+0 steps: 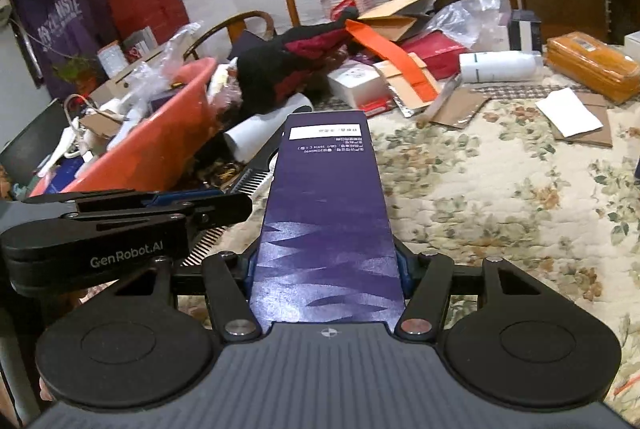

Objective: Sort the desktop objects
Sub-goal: 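Carry the black comb in the left tool while the right tool carries the purple box to the pink basin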

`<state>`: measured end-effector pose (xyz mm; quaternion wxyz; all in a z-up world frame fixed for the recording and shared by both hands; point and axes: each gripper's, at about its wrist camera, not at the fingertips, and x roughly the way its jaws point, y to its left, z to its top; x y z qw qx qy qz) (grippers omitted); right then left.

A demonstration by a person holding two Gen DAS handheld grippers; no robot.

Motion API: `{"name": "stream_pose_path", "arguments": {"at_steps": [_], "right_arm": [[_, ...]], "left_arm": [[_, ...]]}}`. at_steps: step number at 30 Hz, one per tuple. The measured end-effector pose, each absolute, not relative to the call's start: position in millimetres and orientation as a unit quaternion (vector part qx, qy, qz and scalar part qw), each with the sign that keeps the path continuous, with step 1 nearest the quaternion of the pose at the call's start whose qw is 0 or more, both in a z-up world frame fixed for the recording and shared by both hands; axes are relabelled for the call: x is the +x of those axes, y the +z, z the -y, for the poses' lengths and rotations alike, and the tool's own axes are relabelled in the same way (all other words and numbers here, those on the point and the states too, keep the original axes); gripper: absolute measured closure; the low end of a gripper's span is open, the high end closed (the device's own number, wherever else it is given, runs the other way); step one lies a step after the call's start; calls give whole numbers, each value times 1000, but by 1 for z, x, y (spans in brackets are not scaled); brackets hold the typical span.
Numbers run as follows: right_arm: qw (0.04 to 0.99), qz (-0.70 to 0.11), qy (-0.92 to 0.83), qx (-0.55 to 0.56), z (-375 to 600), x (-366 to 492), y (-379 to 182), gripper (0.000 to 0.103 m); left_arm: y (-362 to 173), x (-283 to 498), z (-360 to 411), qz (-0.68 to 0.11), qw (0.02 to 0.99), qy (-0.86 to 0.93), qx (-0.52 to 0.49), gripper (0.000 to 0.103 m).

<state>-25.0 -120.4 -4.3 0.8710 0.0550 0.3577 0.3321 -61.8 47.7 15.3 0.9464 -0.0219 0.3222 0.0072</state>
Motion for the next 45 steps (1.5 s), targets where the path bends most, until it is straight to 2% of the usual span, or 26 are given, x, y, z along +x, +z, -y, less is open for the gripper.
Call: {"name": "stream_pose_path", "arguments": {"at_steps": [4,6,10,18,19,24,25,27,28,29,30,45], "right_arm": [[870,-364,328,58,120,-23,-5,39],[869,-370,324,53,118,-21,-6,39],[870,-370,323,32,108,-25,-5,39],[868,-374,325,41,111,-24,-7,39],[868,-374,325,41,110,-24,-6,39],[867,-371,330,36,111,-25,-7,39],[867,-370,331,36,110,-25,-7,39],[866,-370,334,39,111,-25,-7,39],[865,-371,335,41,112,-24,-7,39],[864,-371,336,44,113,-24,-7,39],[864,-372,337,46,114,-24,-7,39],[890,-345,298,-14,100,-54,-3,39]], "left_arm": [[29,-74,-56,-313,949,3,-37,84],[34,-79,-58,-311,950,1,-33,101],[36,-83,-60,-311,950,1,-29,101],[1,-56,-85,-377,924,5,-66,103],[-1,-56,-85,-383,922,3,-63,82],[-2,-62,-80,-388,920,-34,-45,58],[-2,-63,-76,-387,921,-34,-38,57],[-6,-60,-69,-394,918,-37,-23,57],[-11,-58,-67,-404,914,-37,-19,66],[-17,-55,-64,-413,910,-27,-13,67],[-19,-56,-61,-402,915,-15,-3,81],[1,-79,-62,-337,941,34,-30,84]]}}
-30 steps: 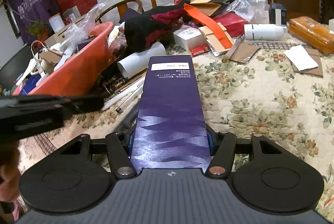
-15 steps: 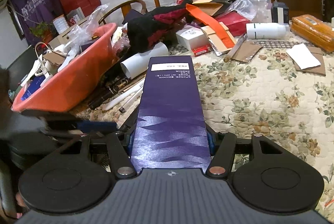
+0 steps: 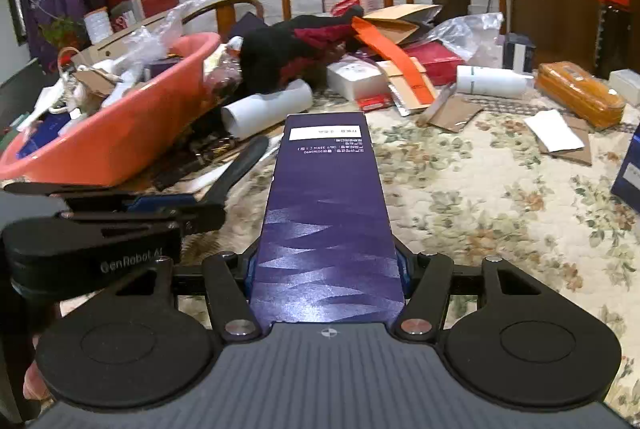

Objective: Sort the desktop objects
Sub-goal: 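Carry the black comb in the left tool while the right tool carries the purple box to the pink basin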

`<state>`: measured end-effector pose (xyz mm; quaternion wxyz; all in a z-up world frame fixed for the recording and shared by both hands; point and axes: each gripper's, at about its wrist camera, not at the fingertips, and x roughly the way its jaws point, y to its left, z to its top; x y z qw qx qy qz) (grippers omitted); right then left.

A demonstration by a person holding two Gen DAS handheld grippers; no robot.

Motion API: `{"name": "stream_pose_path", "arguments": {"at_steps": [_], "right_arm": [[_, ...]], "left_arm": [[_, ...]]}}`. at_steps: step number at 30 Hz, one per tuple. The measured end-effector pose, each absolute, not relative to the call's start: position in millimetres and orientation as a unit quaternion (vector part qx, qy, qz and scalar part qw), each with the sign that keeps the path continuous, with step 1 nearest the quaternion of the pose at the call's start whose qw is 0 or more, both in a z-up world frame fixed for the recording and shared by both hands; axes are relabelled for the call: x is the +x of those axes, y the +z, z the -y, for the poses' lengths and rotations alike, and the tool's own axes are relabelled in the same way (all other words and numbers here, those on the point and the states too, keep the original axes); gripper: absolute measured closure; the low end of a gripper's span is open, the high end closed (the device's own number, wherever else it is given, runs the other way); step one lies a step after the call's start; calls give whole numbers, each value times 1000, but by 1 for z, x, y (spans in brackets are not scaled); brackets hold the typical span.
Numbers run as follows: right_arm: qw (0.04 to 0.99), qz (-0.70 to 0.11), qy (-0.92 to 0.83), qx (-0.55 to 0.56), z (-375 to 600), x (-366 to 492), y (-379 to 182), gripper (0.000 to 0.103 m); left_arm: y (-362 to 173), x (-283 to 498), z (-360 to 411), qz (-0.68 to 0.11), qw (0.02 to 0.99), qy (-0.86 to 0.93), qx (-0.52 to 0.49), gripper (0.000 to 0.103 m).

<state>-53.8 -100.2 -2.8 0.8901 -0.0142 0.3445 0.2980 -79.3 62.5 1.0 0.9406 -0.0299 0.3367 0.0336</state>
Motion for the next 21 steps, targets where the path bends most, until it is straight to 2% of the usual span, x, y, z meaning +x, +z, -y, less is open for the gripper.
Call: {"name": "stream_pose_path", "arguments": {"at_steps": [14,21], "right_arm": [[865,-367,340,36,91,-56,24,39],[850,-365,376,46,71,-68,60,39]], "left_arm": [[49,-108,-75,-283,958,17,-44,83],[85,-117,-91,-261,964,15,-42,83]]}}
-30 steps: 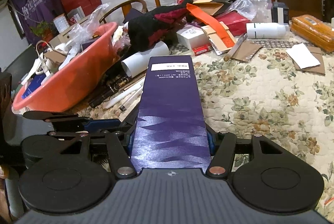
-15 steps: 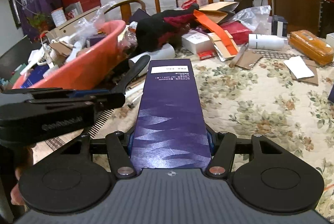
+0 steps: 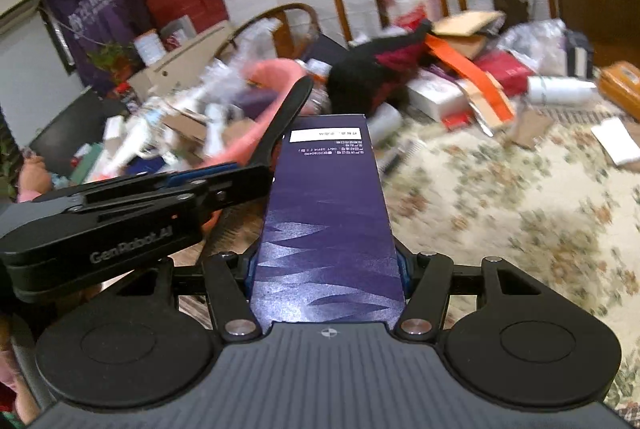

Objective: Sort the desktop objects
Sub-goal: 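Carry the black comb in the left tool while the right tool carries the purple box to the pink basin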

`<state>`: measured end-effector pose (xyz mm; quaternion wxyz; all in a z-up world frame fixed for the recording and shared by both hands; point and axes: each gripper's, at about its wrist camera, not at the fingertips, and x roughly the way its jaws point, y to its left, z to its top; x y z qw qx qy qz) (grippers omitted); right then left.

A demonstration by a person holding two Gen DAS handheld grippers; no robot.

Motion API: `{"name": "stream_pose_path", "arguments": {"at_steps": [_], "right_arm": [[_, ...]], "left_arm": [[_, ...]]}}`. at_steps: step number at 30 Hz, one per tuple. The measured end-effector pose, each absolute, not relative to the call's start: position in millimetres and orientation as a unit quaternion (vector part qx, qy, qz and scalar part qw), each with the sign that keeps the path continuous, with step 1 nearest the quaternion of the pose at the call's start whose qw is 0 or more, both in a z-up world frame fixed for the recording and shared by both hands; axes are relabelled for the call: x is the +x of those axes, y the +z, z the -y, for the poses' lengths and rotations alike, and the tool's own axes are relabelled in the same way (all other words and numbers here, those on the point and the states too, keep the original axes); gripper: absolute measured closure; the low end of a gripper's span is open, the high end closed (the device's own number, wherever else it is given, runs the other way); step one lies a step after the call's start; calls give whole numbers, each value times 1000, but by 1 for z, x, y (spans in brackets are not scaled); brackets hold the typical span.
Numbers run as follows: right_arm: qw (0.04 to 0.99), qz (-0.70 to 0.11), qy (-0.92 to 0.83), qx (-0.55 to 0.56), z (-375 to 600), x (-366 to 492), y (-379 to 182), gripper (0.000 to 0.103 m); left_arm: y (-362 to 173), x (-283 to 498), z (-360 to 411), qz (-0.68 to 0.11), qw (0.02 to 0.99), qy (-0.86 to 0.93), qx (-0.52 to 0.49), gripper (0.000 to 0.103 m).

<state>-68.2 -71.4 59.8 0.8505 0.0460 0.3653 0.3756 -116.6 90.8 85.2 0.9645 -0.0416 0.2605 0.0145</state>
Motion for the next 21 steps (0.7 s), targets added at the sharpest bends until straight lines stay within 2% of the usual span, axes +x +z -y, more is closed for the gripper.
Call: {"name": "stream_pose_path", "arguments": {"at_steps": [8,12,16,21], "right_arm": [[865,-286,410,36,10,-68,155,39],[864,-253,435,34,-35,-64,187,39],[850,-260,456,45,-81,-46,189,39],[841,-293,454,20,-138,-24,156,39]], "left_arm": [[181,-124,-152,-199,977,68,-41,83],[212,-124,-190,-178,978,103,-35,82],[210,-110,-229,-193,972,130,-40,82],[173,-82,-271,-236,958,161,-44,82]]}}
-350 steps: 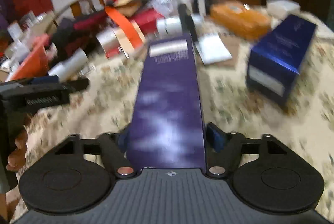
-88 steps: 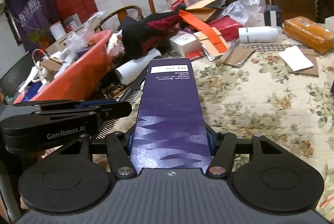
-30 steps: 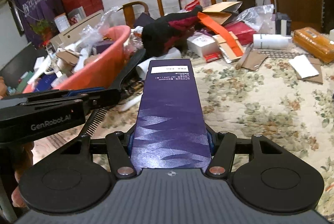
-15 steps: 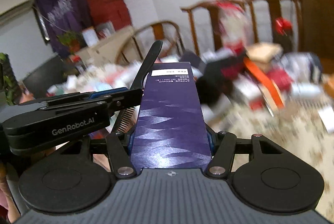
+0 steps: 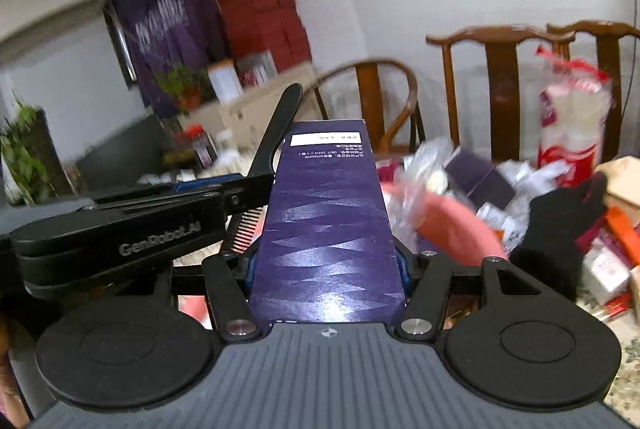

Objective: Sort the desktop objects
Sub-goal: 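Carry the black comb in the left tool while the right tool carries the purple box to the pink basin, then open the left tool over the pink basin while the right tool releases the purple box into it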

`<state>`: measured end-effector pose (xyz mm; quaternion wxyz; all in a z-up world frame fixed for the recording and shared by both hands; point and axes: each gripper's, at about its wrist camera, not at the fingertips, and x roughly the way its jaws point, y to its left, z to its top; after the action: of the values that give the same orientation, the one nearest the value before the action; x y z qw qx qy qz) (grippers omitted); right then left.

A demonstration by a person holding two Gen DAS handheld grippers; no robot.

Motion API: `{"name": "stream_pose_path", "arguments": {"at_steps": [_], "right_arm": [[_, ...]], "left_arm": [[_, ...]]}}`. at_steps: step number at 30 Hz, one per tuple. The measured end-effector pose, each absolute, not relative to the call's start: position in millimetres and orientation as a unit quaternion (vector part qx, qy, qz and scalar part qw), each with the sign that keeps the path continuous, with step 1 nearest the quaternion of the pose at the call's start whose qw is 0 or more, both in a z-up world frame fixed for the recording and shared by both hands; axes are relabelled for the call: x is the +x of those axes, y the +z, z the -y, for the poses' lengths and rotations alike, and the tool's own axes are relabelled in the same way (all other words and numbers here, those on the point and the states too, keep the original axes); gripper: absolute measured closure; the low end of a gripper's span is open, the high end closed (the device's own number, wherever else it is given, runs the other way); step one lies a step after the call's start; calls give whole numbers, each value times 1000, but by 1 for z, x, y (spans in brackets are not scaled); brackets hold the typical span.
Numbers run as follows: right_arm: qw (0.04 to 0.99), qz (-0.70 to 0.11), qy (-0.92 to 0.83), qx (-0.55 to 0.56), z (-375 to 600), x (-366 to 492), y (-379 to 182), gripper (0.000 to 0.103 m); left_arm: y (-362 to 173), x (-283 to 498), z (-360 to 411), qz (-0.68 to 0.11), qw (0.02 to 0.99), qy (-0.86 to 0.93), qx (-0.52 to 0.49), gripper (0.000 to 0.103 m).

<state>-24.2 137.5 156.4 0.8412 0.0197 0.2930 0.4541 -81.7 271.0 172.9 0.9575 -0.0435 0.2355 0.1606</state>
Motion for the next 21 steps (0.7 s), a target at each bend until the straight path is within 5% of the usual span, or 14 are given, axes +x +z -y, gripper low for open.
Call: {"name": "stream_pose_path", "arguments": {"at_steps": [15,18,21], "right_arm": [[863,-285,403,-103,-211,9,100,39],[862,-290,401,-108,-215,14,92,38],[861,-297,399,-106,-212,18,85,34]], "left_arm": [[87,-27,-349,-337,917,214,-16,82],[84,-27,-346,-333,919,211,-5,70],[85,-30,-342,-333,922,197,-7,71]]}}
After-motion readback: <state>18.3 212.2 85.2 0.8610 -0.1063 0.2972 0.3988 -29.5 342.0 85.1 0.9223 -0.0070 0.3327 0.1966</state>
